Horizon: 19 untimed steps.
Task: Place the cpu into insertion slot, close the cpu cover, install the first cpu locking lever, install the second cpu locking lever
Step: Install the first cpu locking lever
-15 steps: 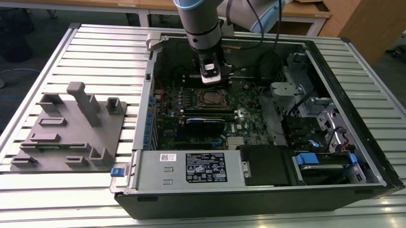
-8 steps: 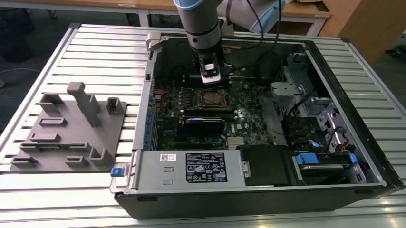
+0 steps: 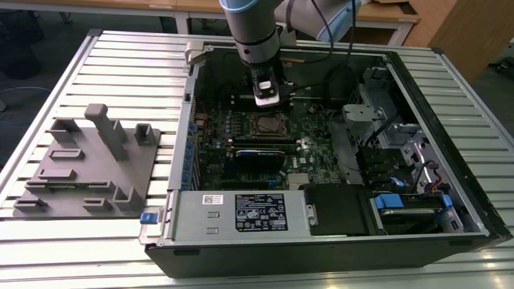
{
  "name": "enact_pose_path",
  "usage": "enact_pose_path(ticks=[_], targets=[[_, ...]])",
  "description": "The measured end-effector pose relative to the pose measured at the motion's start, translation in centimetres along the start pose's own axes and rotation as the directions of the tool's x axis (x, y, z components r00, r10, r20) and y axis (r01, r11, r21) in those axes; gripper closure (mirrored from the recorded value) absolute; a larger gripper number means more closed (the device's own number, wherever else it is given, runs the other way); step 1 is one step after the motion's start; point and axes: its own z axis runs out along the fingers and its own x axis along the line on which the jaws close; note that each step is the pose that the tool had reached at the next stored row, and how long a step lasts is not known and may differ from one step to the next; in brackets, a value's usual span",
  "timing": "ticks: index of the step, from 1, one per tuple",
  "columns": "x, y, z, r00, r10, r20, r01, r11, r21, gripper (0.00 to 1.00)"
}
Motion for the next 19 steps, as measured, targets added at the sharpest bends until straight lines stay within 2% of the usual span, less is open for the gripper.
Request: enact_pose_path(ticks=[8, 13, 19], targets=[[0.03, -0.06, 0.18, 1.0000, -0.005, 0.0086, 0.004, 0.9999, 0.0153, 0.90], [0.07, -0.10, 0.36, 0.9999, -0.006, 0.0112, 0.005, 0.9998, 0.0184, 0.90], [0.05, -0.11, 0.54, 0.9999, -0.006, 0.0114, 0.005, 0.9998, 0.0182, 0.90]])
